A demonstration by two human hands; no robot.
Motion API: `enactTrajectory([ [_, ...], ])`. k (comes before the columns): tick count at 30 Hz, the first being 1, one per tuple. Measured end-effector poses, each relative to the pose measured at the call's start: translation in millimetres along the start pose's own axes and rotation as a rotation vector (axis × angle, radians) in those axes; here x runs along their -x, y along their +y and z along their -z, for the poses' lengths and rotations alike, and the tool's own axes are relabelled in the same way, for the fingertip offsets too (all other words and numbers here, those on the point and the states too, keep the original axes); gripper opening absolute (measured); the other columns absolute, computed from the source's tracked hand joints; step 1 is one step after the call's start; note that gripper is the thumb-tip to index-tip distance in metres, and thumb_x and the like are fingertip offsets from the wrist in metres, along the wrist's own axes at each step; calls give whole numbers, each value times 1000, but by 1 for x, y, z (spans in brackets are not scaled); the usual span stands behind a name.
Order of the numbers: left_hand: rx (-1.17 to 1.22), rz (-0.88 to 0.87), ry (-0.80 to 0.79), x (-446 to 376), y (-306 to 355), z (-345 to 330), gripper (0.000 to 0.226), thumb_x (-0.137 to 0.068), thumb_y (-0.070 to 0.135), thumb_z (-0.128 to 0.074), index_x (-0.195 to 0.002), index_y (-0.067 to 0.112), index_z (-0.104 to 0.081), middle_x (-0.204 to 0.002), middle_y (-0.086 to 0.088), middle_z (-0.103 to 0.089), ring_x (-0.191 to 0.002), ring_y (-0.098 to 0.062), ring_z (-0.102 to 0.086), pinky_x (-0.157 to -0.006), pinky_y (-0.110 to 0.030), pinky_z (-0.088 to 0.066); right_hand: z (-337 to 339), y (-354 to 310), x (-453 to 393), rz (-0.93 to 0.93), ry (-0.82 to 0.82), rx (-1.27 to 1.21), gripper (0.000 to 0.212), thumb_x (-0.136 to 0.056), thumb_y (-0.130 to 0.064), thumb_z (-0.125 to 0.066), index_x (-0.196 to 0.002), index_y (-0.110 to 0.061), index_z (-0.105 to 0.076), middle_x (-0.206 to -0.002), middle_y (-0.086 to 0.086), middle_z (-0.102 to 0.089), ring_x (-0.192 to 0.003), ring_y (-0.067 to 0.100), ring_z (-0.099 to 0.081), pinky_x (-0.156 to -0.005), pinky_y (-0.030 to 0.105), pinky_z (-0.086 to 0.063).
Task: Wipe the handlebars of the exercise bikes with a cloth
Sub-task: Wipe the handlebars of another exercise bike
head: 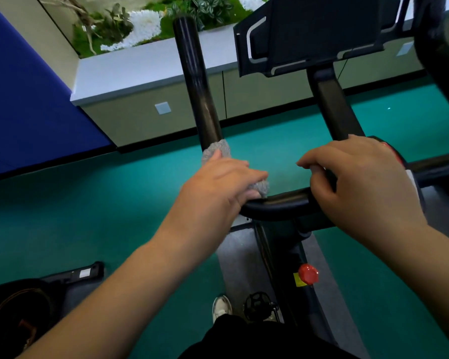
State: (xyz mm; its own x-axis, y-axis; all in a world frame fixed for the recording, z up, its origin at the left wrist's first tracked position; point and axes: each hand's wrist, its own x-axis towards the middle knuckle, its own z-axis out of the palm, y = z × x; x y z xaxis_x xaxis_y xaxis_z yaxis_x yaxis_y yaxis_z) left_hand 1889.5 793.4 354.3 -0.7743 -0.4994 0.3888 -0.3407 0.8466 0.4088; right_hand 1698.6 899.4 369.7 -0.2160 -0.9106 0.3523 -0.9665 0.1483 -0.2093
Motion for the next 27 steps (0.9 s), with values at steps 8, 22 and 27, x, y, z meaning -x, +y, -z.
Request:
enactTrajectory([
  [8,-134,51,-83,-78,-41,33,21,-92,20,-58,-108,17,-71,-104,-2,-71,-101,-26,-60,-104,-28,-31,0,1,0,-24,-6,4,23,-84,-17,-51,-94,-17,-71,-83,2,-71,-77,25,-63,-95,41,-42],
  [22,22,-167,-132,-23,-13,10,29,-91,27,-50,-102,9,-71,-90,-2,-69,-88,-14,-54,-88,-24,-38,-2,1,0,-42,-11,8,23,-83,-18,-49,-93,-19,-70,-84,0,-71,-80,25,-63,-98,38,-41],
  [27,6,-174,-154,-47,-38,21,30,-91,28,-53,-110,11,-70,-100,-1,-70,-95,-11,-57,-97,-22,-38,-1,1,1,-40,-19,10,23,-84,-18,-49,-94,-19,-70,-86,0,-71,-82,24,-64,-99,39,-40],
])
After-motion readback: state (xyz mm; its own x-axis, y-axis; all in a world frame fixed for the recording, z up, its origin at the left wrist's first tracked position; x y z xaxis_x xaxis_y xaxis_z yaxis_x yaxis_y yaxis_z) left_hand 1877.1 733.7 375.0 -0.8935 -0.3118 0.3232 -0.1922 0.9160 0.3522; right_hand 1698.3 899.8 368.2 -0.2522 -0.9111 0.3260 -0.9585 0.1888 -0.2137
